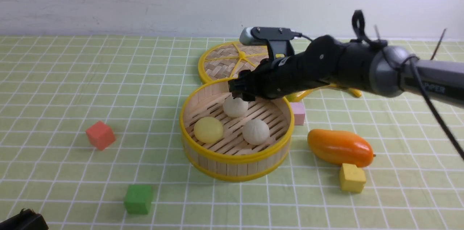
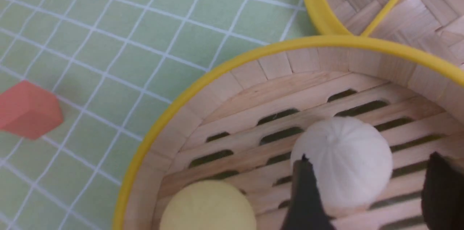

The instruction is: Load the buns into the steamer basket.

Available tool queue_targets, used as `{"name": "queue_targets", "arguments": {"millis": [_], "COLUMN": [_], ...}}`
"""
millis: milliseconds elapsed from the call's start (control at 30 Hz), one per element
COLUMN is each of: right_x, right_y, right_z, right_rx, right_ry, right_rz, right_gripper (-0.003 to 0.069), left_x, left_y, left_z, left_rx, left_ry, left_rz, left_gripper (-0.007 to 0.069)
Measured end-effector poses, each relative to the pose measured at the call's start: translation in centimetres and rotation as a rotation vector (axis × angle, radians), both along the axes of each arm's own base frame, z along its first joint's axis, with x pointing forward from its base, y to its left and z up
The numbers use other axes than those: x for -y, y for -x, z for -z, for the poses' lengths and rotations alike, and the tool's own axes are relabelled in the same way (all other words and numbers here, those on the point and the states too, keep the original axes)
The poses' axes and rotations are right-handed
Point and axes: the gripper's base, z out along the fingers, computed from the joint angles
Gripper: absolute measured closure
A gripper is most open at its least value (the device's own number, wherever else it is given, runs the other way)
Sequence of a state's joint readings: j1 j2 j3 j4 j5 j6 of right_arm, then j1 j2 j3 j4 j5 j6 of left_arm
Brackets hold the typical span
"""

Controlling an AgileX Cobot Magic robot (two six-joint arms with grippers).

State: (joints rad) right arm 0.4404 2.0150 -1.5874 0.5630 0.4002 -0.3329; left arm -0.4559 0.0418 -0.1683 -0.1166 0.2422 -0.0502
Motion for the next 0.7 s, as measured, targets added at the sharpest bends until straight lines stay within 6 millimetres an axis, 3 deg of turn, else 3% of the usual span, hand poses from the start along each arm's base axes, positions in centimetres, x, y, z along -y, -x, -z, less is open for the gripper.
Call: {"name": "queue_targets", "arguments": {"millis": [100,133,200,267,333,400,467,600,700], "right_x": [2.0,2.2,4.1,5.5,6.2,7.9,8.8,10.7,11.7], "right_y": [2.2,2.5,4.9,7.0,8.3,11.3,13.4,17.8,20.4], "right_z": [-4.8,-5.5,-8.8,-10.3,-10.9,-11.4,-11.2,-10.3,-9.7], "right_rx": [-0.028,-0.027,-0.076,-0.117,-0.137,-0.17,-0.179,-0.201,-0.205], "right_ry": [0.012,0.006,0.035,0.086,0.103,0.147,0.159,0.157,0.155], "right_rz": [-0.035,-0.032,-0.029,-0.019,-0.003,0.035,0.053,0.073,0.076], "right_gripper": [0.0216,0.0218,0.0273,0.0347,0.039,0.0509,0.0571,0.0655,0.0666], "left_x": [0.0,0.0,0.0,0.0,0.0,0.0,0.0,0.0,0.0], "left_y": [0.0,0.0,0.0,0.0,0.0,0.0,0.0,0.0,0.0], "left_z": [0.0,0.0,0.0,0.0,0.0,0.0,0.1,0.1,0.1], "left_rx": [-0.001,-0.001,-0.003,-0.003,-0.003,-0.004,-0.006,-0.006,-0.006], "left_ry": [-0.001,-0.001,-0.001,-0.002,-0.002,-0.002,-0.003,-0.003,-0.003], "left_rz": [0.0,0.0,0.0,0.0,0.0,0.001,0.001,0.001,0.001], "left_gripper": [0.0542,0.0541,0.0538,0.0536,0.0533,0.0533,0.0533,0.0533,0.0533]}}
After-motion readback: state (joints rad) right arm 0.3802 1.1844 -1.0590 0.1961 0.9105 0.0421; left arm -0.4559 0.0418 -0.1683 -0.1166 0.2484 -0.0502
